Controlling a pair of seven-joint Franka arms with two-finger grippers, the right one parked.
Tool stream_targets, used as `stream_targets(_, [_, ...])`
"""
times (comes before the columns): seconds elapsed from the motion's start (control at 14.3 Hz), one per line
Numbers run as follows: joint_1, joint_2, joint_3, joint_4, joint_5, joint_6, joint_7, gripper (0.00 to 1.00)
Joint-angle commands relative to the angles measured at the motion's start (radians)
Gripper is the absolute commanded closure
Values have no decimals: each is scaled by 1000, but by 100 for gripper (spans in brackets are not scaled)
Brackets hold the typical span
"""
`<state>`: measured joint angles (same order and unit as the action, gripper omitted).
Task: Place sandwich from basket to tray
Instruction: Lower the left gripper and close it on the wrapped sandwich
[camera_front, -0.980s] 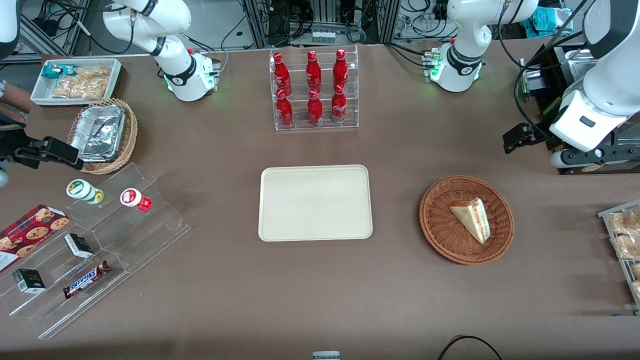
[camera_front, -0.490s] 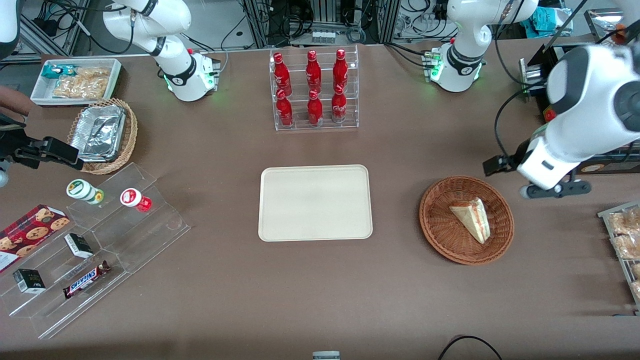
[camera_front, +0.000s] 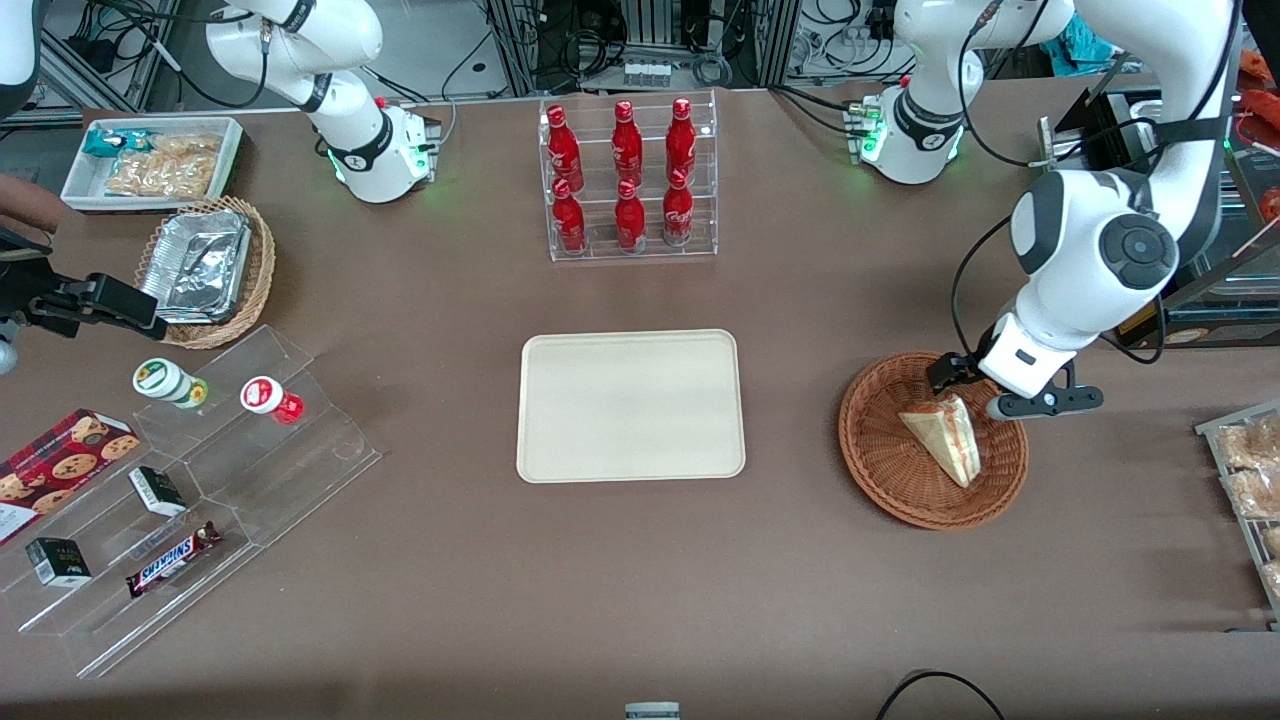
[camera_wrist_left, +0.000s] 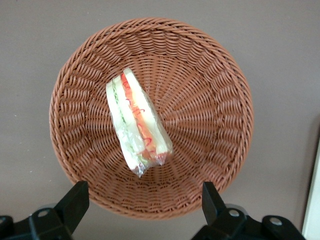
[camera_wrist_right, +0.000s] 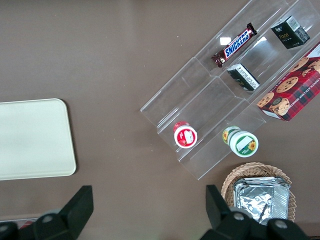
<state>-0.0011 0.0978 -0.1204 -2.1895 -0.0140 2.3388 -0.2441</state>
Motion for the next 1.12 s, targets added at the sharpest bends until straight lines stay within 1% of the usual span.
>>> stream_targets(0.0, [6,20,-2,-16,5,66,-154,0])
stream_targets(0.14, [6,43,-2,-13,5,94,-263,0])
stream_targets(0.28, [13,65,-2,-6,0,105,-331,0])
stream_targets(0.49, [24,123,-2,40,-1,105,-527,0])
stream_targets(0.56, [24,141,-2,53,-1,105,-561,0])
stream_targets(0.91, [24,219,-2,79,-1,111,-569,0])
stream_targets(0.98, [24,235,-2,91,-1,111,-569,1])
stream_targets(1.05, [24,249,-2,99,-1,111,-572,13])
